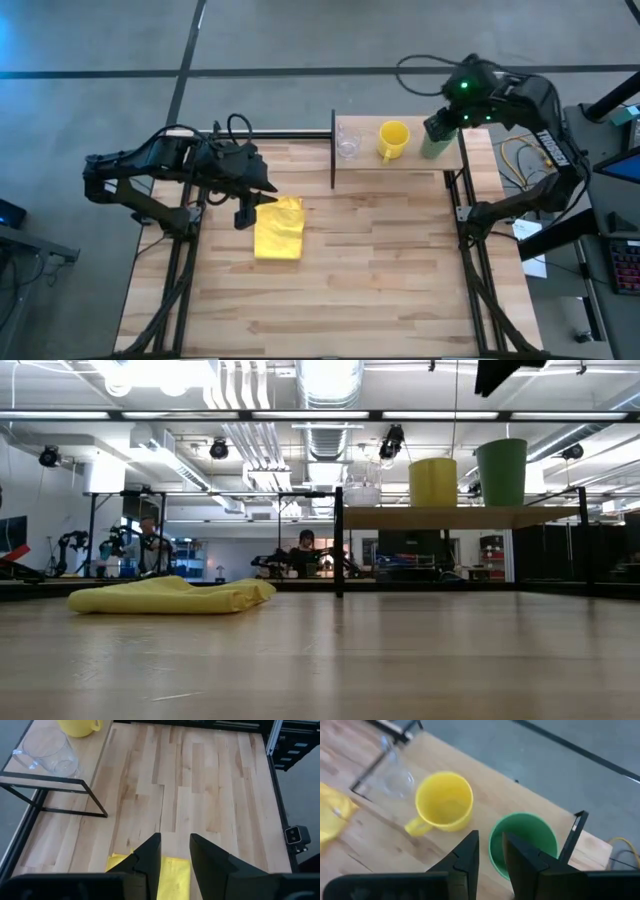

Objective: Stack small to large cups/mugs on shelf
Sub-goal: Return to Home Position

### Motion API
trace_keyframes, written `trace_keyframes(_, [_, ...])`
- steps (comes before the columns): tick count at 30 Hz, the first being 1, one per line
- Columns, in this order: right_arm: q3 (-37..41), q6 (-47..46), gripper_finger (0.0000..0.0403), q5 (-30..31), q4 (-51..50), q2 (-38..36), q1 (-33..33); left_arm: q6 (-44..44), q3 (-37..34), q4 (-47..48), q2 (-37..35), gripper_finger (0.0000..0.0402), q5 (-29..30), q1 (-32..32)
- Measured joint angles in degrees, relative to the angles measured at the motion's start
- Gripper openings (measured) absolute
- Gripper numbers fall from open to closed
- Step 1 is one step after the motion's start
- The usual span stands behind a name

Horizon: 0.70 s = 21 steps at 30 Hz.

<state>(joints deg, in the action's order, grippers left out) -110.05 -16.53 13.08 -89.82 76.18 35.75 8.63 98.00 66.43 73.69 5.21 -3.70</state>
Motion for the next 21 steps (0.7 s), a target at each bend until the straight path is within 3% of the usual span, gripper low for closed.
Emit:
trace_keyframes(6, [-4.9,-3.4,0.0081,-1.1,0.3,-0.3,-0.2,1.6,-1.1,0.0,0.4,0.0089,0.0,0.0])
trace_keyframes(12, [-2.5,2.0,0.0083,-14.3,7.5,-4.6,-5.0,4.5,-1.5,-10.3,-0.5,0.0089,-0.1,-0.5])
trace_keyframes(17, [7.6,0.1,0.0077,-15.0,25.0,-12.6,-16.0,2.2,-1.6,-21.7,-3.2,0.0089,-0.4,-1.9])
trace_keyframes(21, [20.3,-3.1,0.0079,-14.8,42.0,-18.5,-27.8,1.8,-1.8,-21.9,-4.7,0.0089,-0.4,-2.5])
